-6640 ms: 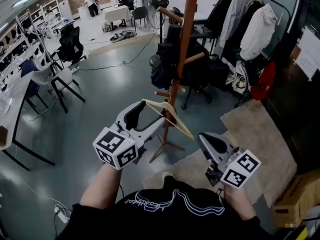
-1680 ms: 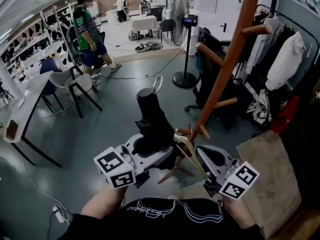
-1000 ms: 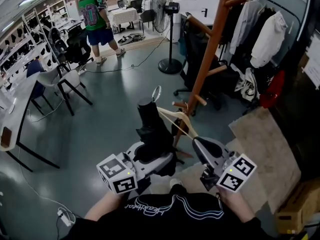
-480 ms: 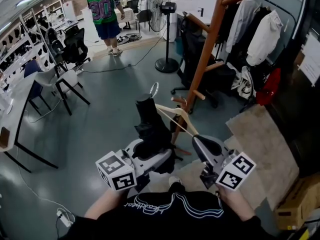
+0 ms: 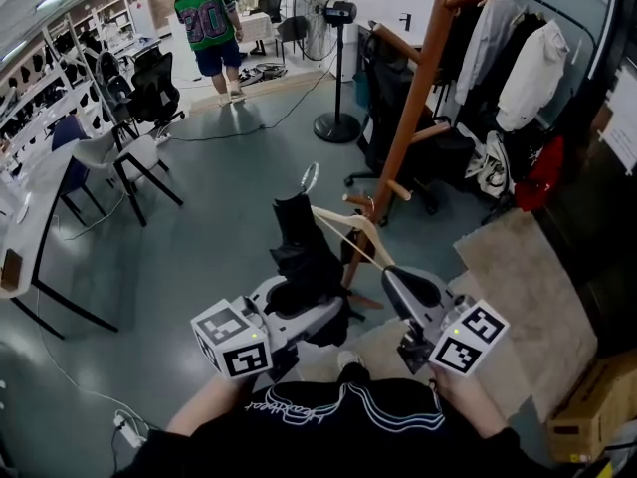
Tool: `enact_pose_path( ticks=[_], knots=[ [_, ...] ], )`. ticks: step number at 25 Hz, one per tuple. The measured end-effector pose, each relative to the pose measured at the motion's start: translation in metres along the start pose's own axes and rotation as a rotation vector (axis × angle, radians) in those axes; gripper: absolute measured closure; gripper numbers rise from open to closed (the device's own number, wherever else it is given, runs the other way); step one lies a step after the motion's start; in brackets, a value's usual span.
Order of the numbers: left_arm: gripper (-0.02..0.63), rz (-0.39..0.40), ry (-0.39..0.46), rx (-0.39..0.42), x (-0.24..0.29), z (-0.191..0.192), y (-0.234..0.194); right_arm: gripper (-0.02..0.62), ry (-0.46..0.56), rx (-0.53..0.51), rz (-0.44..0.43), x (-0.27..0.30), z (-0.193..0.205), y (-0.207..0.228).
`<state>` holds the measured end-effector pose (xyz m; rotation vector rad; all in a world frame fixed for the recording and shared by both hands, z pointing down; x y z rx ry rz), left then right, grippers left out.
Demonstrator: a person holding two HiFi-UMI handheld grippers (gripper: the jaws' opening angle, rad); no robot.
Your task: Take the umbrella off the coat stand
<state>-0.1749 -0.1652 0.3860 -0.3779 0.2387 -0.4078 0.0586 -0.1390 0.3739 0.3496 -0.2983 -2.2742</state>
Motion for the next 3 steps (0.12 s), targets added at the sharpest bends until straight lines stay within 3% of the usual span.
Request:
enact_pose_path(
  ticks=[3],
  knots=[
    [0.367,-0.001,-0.002,0.0,0.0029,0.0,-0.0027,0.594,0.002,0.001,-0.002,0.0023,-0.0009,0.0043]
  ],
)
Point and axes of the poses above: the fingertips, and each gripper's own axes: x forward along the fingers, y to its right, z out of its underside, the point moved 9 cm from there along -x, backward along the fingers, and after that the axes turned 8 degrees about y, right-handed, at the moved point
